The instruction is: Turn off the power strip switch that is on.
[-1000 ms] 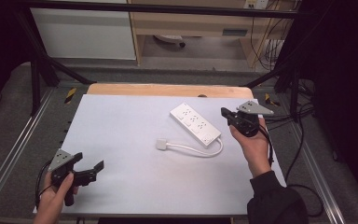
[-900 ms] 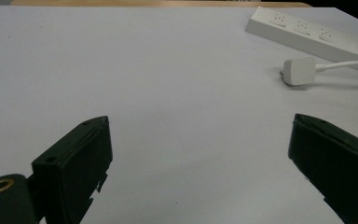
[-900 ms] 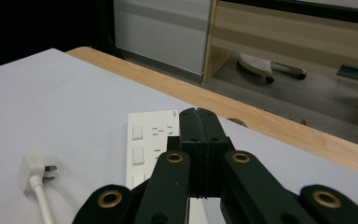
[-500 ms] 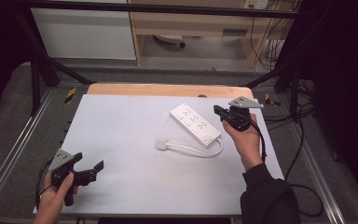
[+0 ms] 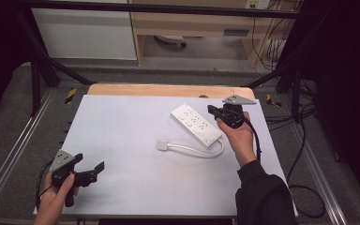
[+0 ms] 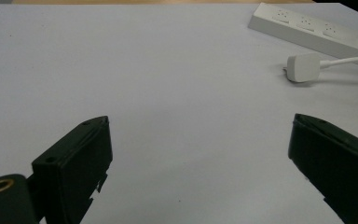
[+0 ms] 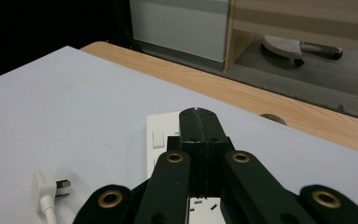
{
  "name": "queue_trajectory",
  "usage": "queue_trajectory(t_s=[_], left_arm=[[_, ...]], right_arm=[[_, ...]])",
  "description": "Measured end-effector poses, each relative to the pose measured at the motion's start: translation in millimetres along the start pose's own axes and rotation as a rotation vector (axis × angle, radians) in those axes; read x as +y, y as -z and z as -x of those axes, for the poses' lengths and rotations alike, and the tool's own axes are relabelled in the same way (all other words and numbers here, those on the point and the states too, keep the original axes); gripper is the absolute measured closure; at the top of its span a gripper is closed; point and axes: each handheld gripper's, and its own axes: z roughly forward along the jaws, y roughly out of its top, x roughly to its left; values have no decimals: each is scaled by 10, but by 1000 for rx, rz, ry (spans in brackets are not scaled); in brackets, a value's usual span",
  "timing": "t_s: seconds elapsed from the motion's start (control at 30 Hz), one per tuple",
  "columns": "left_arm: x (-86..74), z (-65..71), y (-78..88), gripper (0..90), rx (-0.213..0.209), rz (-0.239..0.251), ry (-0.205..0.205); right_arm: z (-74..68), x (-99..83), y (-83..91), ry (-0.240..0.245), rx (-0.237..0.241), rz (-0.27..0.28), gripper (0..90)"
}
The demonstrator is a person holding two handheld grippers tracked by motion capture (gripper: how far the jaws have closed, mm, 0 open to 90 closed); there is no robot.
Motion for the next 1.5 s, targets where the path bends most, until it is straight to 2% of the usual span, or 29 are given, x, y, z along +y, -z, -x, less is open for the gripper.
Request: queue_trajectory(t_s=[0.13, 0.6, 1.07, 1.5], left_arm=[[0, -3, 0, 61, 2, -1, -2], [-2, -3, 0, 61, 4, -2, -8], [-4, -6, -3, 62, 8, -5, -18], [-4, -6, -1, 62, 10, -6, -21]], right_arm=[[2, -1, -54, -22, 11, -11, 900], [-5, -40, -264, -35, 19, -61, 900], [-33, -127, -457, -32, 27, -120, 900], [-55, -182, -549, -26, 33, -156, 900]])
